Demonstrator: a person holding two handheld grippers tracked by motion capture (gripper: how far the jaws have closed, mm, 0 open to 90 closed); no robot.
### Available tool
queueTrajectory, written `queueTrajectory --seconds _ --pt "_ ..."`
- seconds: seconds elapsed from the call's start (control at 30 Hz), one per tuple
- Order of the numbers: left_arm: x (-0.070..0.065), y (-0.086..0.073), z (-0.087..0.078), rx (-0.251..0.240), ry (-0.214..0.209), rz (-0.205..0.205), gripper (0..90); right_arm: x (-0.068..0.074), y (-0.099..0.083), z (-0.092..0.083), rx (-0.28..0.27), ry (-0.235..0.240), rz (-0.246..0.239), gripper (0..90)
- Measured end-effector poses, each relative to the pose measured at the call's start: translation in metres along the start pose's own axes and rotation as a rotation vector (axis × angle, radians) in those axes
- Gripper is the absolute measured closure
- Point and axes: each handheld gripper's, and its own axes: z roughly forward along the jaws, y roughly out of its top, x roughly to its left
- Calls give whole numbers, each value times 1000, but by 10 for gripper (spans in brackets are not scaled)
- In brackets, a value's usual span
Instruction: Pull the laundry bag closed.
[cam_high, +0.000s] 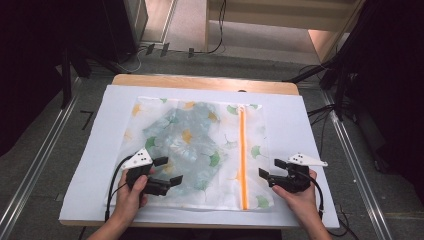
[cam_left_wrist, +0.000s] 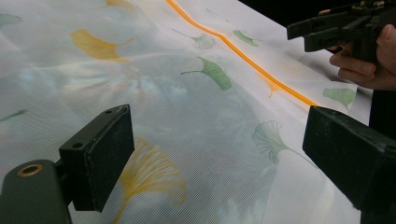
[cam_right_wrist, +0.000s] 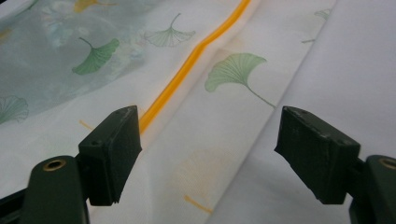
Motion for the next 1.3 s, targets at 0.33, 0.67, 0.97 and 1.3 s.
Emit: queueTrajectory --seconds 0.33,0.67,0.97,1.3 --pt "29 -15 -43 -8 87 17 28 -10 -16 -27 -2 -41 0 142" --pt "47 -29 -74 -16 145 -10 0 -16 -31 -57 -8 -65 10 117" --pt "53 -36 -96 -22 198 -7 0 -32 -43 -82 -40 -104 32 100" --pt "65 -39 -109 -29 265 -63 0 -40 -42 -88 -51 -143 35 112"
